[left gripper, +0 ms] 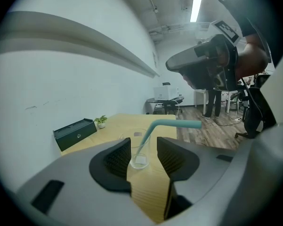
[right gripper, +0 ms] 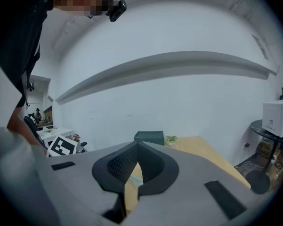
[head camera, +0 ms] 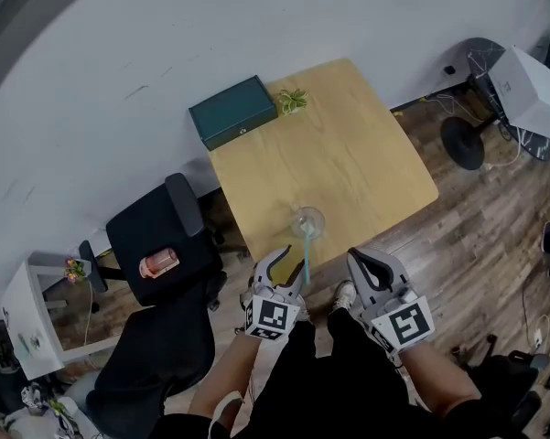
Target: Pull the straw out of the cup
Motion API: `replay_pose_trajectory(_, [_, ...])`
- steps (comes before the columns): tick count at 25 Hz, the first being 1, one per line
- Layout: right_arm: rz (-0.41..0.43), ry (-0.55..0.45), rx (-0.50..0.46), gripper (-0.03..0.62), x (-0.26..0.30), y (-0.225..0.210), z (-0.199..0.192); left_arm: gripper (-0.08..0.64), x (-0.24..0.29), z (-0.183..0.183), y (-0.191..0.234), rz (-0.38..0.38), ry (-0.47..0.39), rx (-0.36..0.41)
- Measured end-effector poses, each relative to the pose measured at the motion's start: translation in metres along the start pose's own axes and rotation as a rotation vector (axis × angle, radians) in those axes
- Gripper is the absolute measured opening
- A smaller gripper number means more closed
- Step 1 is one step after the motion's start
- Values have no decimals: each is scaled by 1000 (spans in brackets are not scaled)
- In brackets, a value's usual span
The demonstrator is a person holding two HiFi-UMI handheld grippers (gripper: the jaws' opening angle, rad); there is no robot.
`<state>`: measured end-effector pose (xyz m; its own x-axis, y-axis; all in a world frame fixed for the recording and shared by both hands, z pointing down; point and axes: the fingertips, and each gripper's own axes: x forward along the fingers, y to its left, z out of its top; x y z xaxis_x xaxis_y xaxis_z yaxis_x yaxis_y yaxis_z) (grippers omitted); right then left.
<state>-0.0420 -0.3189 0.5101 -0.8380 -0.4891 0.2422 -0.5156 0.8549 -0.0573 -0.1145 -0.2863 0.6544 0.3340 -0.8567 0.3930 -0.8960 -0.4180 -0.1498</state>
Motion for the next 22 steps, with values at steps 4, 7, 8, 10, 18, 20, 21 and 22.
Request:
replay_pose_trajectory(4, [21,6,6,20,0,0,-6,189,10,8,-3,-6,-13,17])
replay_pose_trajectory(7, [26,25,10,20,0,-4,-12,187,16,13,-5,-14,-14,28])
replay_pose_trajectory(8, [28,27,11,20,1,-5,-13,187,17,14,-6,-17,-13,30])
replay_pose_trajectory(10, [33,31,12,20,2,-8,-13,177,19,15,-6,-22,-9,36])
replay_pose_trajectory(18, [37,34,11,20,2,-14,-15,79,23,18,-7,-14,-14,59])
replay_pose_trajectory(20, [29,40,17,20,2,-16,-15,59,24,19,-7,-8,-18,49])
replay_pose_trajectory(21, [30,38,19,20,1,-17,-15,57,24,20,-6,-2,-20,43])
replay_pose_trajectory(22, [33,32,21,20,1,-17,-15,53,24,21,-6,3,-20,39])
